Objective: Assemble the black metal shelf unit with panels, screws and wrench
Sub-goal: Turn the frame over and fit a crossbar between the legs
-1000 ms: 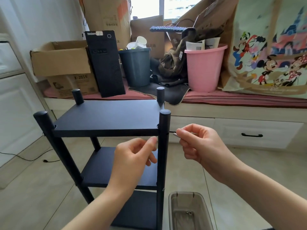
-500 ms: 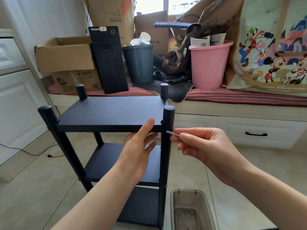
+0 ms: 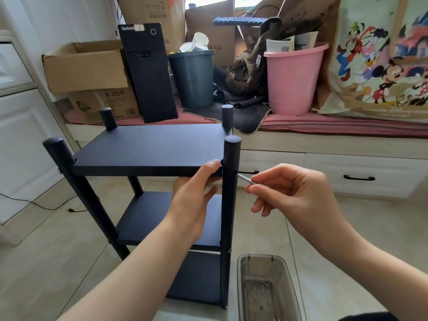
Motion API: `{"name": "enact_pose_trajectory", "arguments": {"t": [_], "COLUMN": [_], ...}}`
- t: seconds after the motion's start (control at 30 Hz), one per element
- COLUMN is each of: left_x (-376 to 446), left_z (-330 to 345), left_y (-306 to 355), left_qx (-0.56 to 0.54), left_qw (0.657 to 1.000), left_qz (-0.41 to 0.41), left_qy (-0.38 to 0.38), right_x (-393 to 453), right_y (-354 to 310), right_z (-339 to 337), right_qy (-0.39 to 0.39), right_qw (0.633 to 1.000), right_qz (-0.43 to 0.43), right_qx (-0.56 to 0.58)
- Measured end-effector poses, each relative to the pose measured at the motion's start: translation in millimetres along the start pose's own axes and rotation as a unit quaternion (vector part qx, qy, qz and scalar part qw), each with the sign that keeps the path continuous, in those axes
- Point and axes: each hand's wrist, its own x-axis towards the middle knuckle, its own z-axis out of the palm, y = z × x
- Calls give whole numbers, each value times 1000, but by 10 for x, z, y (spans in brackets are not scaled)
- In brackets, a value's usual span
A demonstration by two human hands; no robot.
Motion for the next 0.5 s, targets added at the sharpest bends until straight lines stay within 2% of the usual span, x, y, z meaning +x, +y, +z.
{"name": "enact_pose_trajectory", "arguments": {"t": [0.5], "left_x": [-14], "left_z": [-16], "left_y": [-28], "left_qx": [30], "left_qw": [999], "left_qz": [17], "left_qy": [4], "right_x": [39], "right_y": [17], "right_z": [48], "right_qy": [-2], "right_qw": [1000], "right_qz": [-25], "right_qx": [-9]}}
